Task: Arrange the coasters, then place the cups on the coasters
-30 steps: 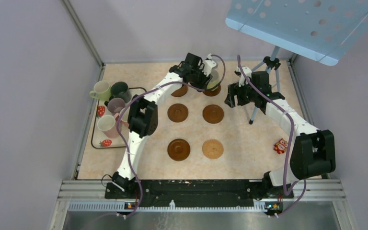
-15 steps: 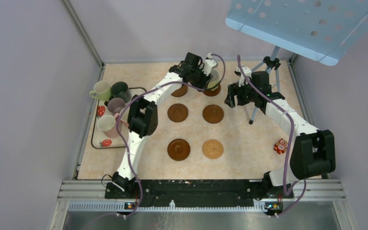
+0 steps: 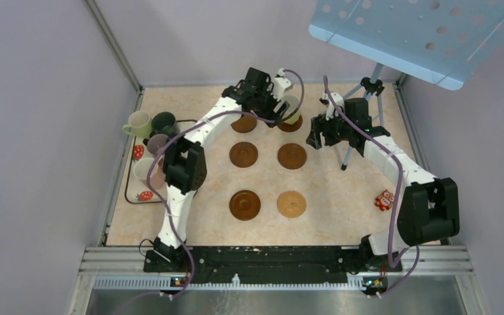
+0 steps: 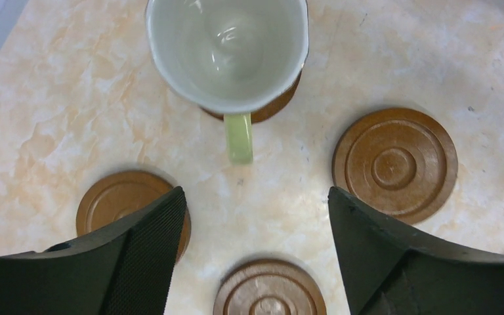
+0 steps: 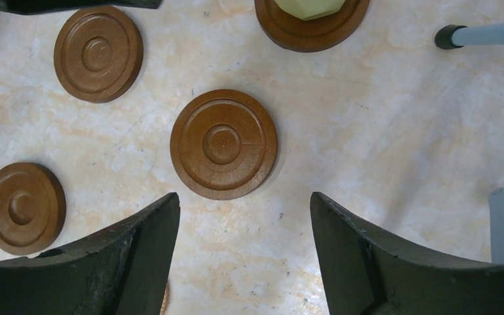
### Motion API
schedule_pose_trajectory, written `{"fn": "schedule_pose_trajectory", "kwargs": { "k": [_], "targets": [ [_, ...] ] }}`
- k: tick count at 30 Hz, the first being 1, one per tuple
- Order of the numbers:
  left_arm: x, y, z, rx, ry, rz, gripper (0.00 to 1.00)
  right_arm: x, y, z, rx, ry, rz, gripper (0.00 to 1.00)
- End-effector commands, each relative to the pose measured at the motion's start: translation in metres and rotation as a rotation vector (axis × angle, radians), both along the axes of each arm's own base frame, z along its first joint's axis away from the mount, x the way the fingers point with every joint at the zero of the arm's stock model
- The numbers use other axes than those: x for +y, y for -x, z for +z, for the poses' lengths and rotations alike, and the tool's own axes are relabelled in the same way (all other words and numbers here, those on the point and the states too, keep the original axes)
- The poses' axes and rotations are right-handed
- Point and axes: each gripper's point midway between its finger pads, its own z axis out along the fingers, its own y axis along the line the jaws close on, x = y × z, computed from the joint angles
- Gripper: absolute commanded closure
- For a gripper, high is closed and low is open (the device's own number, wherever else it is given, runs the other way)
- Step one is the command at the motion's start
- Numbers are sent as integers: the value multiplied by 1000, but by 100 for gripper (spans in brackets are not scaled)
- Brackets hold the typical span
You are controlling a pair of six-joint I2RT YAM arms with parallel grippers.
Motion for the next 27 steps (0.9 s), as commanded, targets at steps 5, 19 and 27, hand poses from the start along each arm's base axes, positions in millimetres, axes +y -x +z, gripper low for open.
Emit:
{"fn": "schedule_pose_trajectory", "kwargs": {
  "k": [5, 19, 27],
  "targets": [
    [66, 29, 101, -93, 38, 62, 9, 5, 6, 16, -41, -30, 64, 28],
    [231, 96, 122, -25, 3, 244, 10, 13, 19, 16, 11, -60, 117, 28],
    [312, 138, 120, 2, -57, 360, 10, 14, 28, 9, 32, -63, 136, 28]
  ]
}}
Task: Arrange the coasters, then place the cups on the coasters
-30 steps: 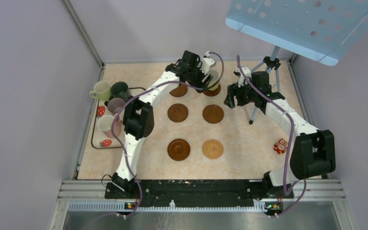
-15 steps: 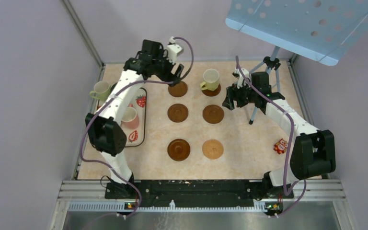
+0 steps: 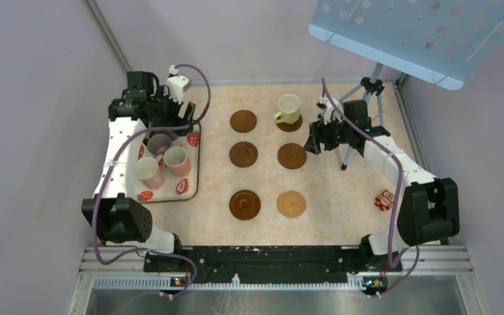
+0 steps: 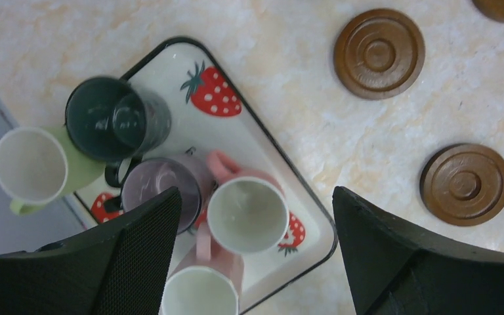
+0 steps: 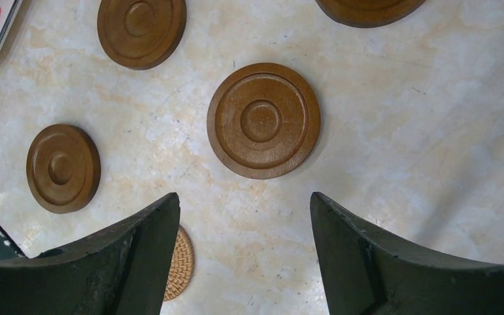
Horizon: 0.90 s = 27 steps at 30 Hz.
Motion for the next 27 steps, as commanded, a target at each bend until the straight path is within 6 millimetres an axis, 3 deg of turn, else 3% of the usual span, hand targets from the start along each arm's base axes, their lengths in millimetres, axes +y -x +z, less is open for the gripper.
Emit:
{"fn": "schedule_pose_trajectory", "kwargs": {
  "k": [1, 7, 14, 18, 22, 27],
  "targets": [
    [33, 32, 6, -3, -16, 3, 11, 1, 4, 15, -49, -23, 31, 28],
    [73, 56, -12, 42, -98, 17, 13, 3, 6, 14, -43, -27, 49, 28],
    [92, 62, -30, 97, -153, 4, 25, 4, 8, 13, -37, -31, 60, 28],
    [104, 57, -46, 154, -196, 14, 38, 4, 9, 12, -36, -29, 62, 28],
    [116, 49, -45, 160, -200, 63, 40, 4, 9, 12, -36, -30, 64, 28],
    [170, 19, -28, 68, -271, 180, 36, 5, 9, 11, -32, -30, 68, 28]
  ]
}}
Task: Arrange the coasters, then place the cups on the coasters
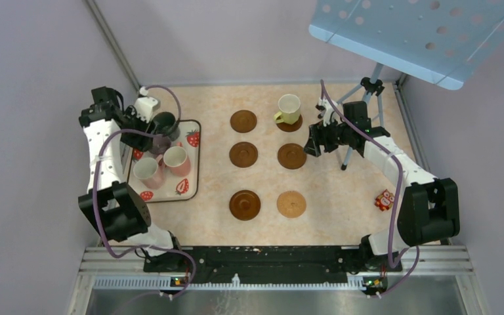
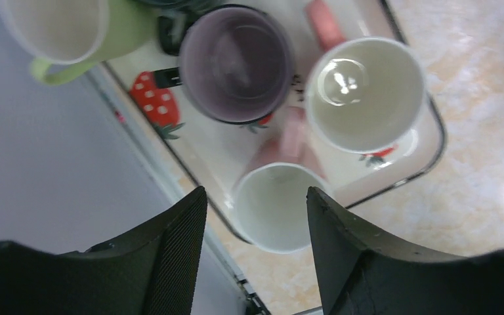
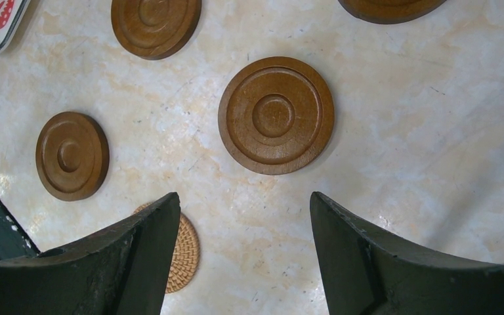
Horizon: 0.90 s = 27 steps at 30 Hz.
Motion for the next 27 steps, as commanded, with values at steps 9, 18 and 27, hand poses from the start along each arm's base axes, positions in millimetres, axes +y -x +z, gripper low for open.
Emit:
{"fn": "schedule_pose_trajectory", "kwargs": {
  "k": [9, 18, 27],
  "targets": [
    [116, -65, 3, -78, -159, 12, 29, 2, 4, 11, -35, -22, 32, 28],
    [148, -93, -28, -163, -108, -172, 30, 4, 6, 8, -14, -31, 48, 28],
    [159, -120, -49, -191, -127, -296, 25, 5, 6, 1, 13, -34, 55, 28]
  ]
}}
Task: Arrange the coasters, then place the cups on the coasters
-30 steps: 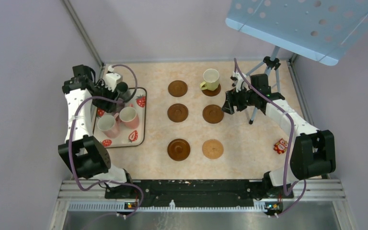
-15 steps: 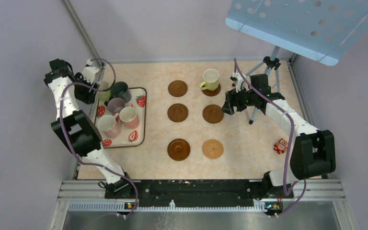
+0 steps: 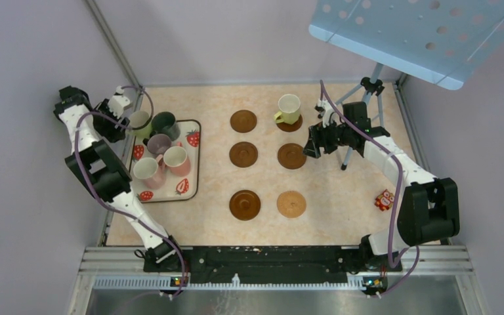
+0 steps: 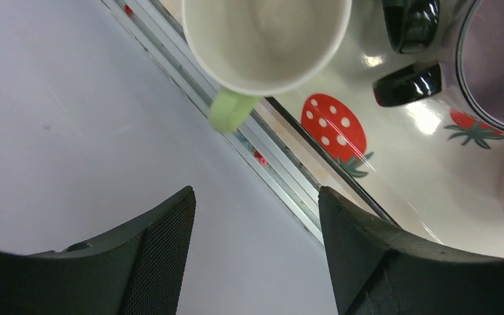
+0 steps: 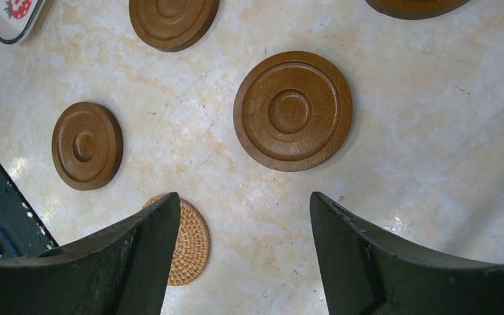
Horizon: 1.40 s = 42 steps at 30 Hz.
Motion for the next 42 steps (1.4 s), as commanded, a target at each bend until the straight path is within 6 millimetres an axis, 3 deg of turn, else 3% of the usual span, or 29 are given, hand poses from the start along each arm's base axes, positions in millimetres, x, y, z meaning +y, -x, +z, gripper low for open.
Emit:
{"fn": "schedule_pose_trajectory", "kwargs": {
  "k": [1, 15, 24, 31, 42],
  "targets": [
    [1, -24, 2, -75, -19, -122, 25, 1, -2, 1, -9, -13, 18, 28],
    [-6, -49, -38, -69, -12, -181, 26, 0, -3, -11, 27, 1, 15, 29],
    [-27, -37, -37, -54, 65, -207, 50, 0, -4, -10, 22, 4, 14, 29],
    [-29, -29, -45, -19, 93, -179, 66, 0, -4, -10, 21, 4, 14, 30],
    [-26, -33, -63, 10, 123, -131, 69, -1, -6, -13, 25, 10, 7, 31]
  ]
}}
